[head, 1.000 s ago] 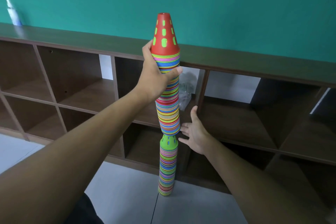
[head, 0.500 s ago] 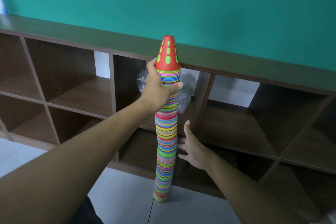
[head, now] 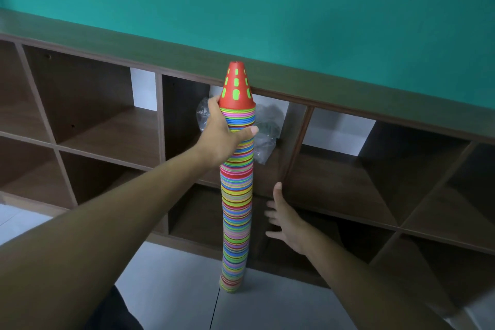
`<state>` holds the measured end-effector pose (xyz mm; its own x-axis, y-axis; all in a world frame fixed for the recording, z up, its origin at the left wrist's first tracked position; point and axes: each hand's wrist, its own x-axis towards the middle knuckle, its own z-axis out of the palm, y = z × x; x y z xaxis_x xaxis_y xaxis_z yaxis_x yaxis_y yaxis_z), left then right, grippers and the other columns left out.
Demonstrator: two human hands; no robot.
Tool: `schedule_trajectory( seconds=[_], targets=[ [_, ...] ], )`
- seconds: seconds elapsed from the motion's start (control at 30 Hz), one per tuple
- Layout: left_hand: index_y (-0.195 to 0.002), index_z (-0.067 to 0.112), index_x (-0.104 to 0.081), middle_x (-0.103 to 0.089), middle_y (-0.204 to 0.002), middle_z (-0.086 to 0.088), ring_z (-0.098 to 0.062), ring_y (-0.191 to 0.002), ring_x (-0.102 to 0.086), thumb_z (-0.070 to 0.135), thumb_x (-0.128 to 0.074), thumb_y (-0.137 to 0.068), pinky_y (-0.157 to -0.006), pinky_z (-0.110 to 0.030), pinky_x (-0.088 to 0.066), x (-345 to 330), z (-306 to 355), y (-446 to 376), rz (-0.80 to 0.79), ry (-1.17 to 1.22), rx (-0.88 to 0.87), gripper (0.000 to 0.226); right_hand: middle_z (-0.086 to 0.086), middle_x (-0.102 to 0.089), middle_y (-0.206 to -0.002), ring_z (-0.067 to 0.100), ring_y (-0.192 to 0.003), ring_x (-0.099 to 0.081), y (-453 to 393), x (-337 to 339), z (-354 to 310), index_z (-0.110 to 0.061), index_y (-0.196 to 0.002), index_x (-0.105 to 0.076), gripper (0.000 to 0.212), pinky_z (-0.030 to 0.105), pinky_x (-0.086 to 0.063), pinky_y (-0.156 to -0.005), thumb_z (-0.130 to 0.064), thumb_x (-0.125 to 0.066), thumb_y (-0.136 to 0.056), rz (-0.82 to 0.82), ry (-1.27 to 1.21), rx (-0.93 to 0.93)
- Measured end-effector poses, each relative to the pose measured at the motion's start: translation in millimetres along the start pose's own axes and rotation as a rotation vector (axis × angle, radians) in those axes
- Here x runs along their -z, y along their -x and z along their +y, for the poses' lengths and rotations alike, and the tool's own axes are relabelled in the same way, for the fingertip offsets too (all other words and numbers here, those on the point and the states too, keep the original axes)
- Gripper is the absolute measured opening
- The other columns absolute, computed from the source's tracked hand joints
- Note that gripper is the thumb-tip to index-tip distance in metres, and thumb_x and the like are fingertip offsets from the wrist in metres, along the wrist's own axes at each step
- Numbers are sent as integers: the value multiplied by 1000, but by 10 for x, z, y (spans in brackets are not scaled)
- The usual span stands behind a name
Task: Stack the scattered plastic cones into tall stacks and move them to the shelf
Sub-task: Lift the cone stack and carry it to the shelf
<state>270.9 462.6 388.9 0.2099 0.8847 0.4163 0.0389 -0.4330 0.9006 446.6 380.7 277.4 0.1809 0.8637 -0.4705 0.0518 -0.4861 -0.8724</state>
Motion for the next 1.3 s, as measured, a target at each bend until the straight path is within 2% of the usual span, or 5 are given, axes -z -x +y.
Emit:
schedule_trajectory(
  seconds=[0.13, 0.3, 0.5, 0.73, 1.3],
  targets=[
    [-133, 28, -18, -55, -123, -2, -15, -108, -63, 15, -79, -86, -81, -23, -58, 214, -98, 3, 23, 57, 35, 78, 17, -34, -158, 32, -146, -33, -29, 81, 76, -14, -155, -31, 93, 50, -40, -111, -78, -19, -89, 17, 45, -30],
    [-141, 20, -20, -57, -128, -7, -22, -112, -66, 14, -80, -86, -87, -42, -60, 579, -162, -14, 82, 118, 119, 82, 18, -40, -155, 37, -141, -39, -211, 29, 196, -12, -152, -37, 96, 53, -42, -110, -80, -19, -88, 26, -27, -31],
    [-133, 22, -23, -56, -123, 0, -21, -111, -66, 19, -74, -91, -68, -36, -61, 1067, -248, 143, 177, 87, 210, 66, 16, -43, -153, 38, -138, -44, -459, -226, 862, -15, -150, -41, 94, 54, -42, -110, -82, -20, -87, 2, -71, -152],
    [-141, 26, -21, -55, -131, 2, -21, -115, -66, 32, -78, -88, -91, -53, -58, 1444, -417, 269, 215, 23, 274, 78, 17, -40, -154, 37, -137, -45, -732, -563, 1415, -12, -155, -30, 93, 52, -40, -107, -78, -18, -91, -76, -131, -240],
    [-141, 29, -23, -57, -131, 0, -19, -114, -67, 38, -78, -87, -93, -51, -58, 1508, -687, 128, 255, -35, 275, 77, 14, -38, -157, 44, -138, -42, -1369, -687, 2242, -20, -153, -36, 90, 60, -31, -114, -81, -19, -89, 37, -477, -439]
  ],
)
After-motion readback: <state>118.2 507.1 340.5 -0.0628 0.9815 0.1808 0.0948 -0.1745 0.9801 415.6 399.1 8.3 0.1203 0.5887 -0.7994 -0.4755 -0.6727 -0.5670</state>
